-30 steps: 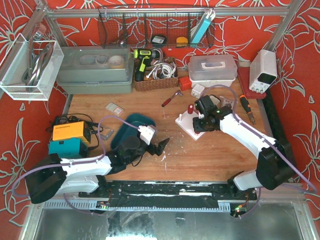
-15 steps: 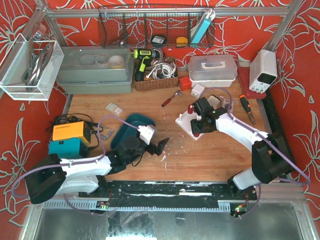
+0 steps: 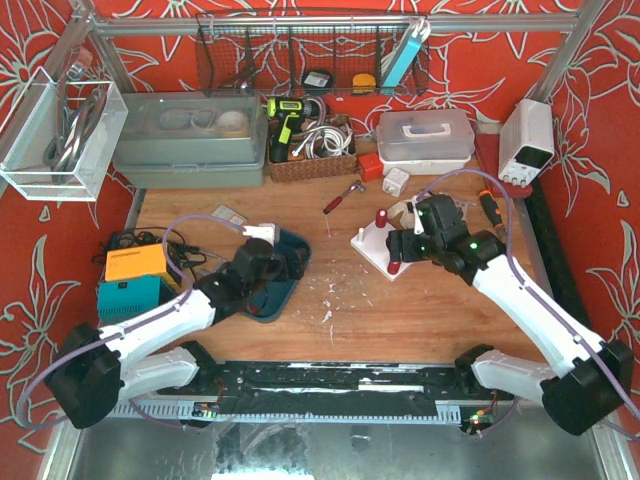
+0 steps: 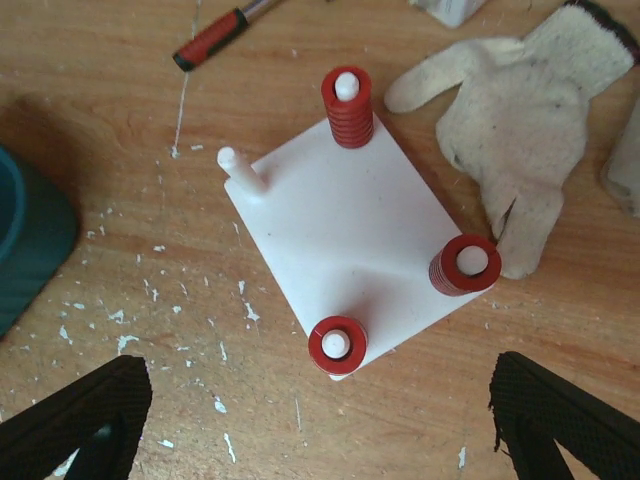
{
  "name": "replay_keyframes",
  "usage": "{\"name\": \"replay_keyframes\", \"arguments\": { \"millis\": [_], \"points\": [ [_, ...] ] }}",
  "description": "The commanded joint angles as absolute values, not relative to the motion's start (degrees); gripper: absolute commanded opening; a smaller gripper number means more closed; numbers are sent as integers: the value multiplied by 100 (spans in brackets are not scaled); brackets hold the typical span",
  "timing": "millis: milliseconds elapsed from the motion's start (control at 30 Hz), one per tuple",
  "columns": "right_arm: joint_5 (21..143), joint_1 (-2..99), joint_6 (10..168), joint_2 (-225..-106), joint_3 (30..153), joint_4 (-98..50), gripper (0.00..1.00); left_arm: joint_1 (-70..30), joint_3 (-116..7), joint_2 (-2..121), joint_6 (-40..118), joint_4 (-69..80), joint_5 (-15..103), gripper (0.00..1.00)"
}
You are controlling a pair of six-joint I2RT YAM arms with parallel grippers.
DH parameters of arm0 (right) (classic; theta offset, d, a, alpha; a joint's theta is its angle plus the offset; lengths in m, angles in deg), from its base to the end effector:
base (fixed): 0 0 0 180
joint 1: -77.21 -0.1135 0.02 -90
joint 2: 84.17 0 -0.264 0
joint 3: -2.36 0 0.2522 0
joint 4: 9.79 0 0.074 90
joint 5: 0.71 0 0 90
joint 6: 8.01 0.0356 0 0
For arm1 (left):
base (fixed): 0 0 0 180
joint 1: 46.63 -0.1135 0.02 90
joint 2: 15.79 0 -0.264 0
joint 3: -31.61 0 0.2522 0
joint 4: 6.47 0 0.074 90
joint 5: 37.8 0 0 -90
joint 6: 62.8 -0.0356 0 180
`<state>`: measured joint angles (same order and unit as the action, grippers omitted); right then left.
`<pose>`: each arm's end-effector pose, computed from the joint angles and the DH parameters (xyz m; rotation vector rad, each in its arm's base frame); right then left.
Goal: Install the large spring
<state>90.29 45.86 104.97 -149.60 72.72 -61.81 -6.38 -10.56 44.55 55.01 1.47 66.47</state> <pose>0.2020 0.1223 0.2950 -0.1694 2.4293 0.4180 0.1785 -0.1396 0.2165 0.0628 2.0468 -0.5006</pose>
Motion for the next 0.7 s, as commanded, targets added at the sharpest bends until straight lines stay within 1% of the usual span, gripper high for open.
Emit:
{"name": "replay_keyframes", "arguments": {
  "millis": [0, 67, 167, 233, 300, 367, 500, 567, 667],
  "points": [
    [8959, 4605, 10438, -14590, 6926, -5827, 94, -1348, -1435, 4343, 6221, 2133, 5731, 100],
    [8940, 4610, 10397, -14537, 6900, -5717, 94, -1417, -1574, 4158, 6123, 2387, 5696, 97],
    [8695, 4607, 10353, -14497, 6896, -5674, 94, -1420, -1557, 3606, 6139, 2431, 5716, 84],
    [8538, 4604, 10367, -14421, 6832, -5648, 94, -1429, -1502, 3393, 6391, 2489, 5751, 79],
    [8493, 4605, 10372, -14280, 6832, -5723, 94, -1429, -1430, 3228, 6556, 2410, 5400, 78],
    [8523, 4601, 10310, -14117, 6765, -5743, 95, -1427, -1343, 3121, 6772, 2280, 5085, 80],
    [8676, 4609, 10211, -13849, 6618, -5847, 96, -1429, -1428, 3241, 7220, 2593, 5470, 80],
    [8497, 4609, 10168, -13725, 6537, -5843, 96, -1429, -1567, 3413, 7260, 2839, 5651, 79],
    [8408, 4607, 10208, -13586, 6342, -5639, 96, -1429, -1626, 3592, 7176, 3097, 5854, 76]
  ]
}}
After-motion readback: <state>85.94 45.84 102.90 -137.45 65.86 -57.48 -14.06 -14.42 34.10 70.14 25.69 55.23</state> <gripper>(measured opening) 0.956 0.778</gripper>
